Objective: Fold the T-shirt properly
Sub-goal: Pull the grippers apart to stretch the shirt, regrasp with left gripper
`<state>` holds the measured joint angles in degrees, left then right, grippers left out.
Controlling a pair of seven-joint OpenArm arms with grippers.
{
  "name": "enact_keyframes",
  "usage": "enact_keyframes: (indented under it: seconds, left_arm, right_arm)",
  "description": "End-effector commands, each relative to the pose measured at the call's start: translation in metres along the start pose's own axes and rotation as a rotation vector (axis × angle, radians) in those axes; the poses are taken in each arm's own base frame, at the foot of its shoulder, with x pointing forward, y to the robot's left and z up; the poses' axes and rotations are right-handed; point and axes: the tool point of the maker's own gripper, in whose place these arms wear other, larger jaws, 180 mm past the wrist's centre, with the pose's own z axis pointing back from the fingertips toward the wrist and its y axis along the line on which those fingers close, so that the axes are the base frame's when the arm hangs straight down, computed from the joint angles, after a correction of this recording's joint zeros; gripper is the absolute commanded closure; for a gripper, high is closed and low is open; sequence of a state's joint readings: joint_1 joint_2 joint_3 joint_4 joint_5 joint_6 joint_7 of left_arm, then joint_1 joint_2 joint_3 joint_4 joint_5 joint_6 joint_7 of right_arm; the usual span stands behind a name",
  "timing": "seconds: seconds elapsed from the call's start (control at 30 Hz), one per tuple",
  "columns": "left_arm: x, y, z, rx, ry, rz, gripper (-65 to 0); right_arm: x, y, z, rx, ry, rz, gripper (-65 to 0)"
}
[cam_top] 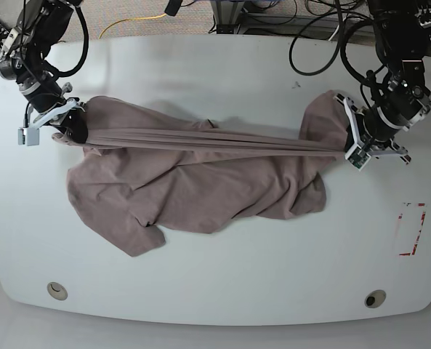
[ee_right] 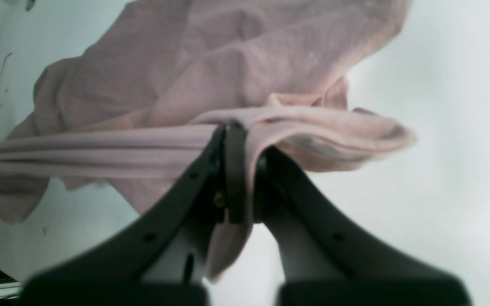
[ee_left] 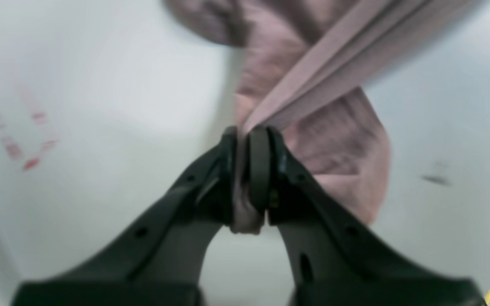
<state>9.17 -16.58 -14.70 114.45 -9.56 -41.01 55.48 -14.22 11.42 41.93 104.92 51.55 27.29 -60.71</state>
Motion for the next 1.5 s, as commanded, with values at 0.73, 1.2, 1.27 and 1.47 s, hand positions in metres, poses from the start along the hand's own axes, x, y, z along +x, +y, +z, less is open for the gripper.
enact_keyframes:
  seconds: [0.73,1.2,1.27,1.47]
  left_arm:
    - [-0.032,-0.018,-0.004,-0.016,0.182,0.043,-36.0]
    - [-0.053,0.022,-0.013,0.085,0.128,0.321,-36.3]
    - [-0.06,0.024,-0.021,0.077,0.137,0.373,-36.3]
    - [-0.074,0.014,-0.039,0.026,0.157,0.482,-36.1]
  right_arm:
    - [0.006,-0.008,-0.002,-0.009,-0.012,0.002,0.0]
    - [0.008,-0.004,-0.006,0.005,-0.021,-0.001,0.0]
    - [0.009,-0.003,-0.007,0.005,-0.022,0.0,0.0]
    - [0.007,-0.004,-0.006,0.003,-0.017,-0.002,0.0]
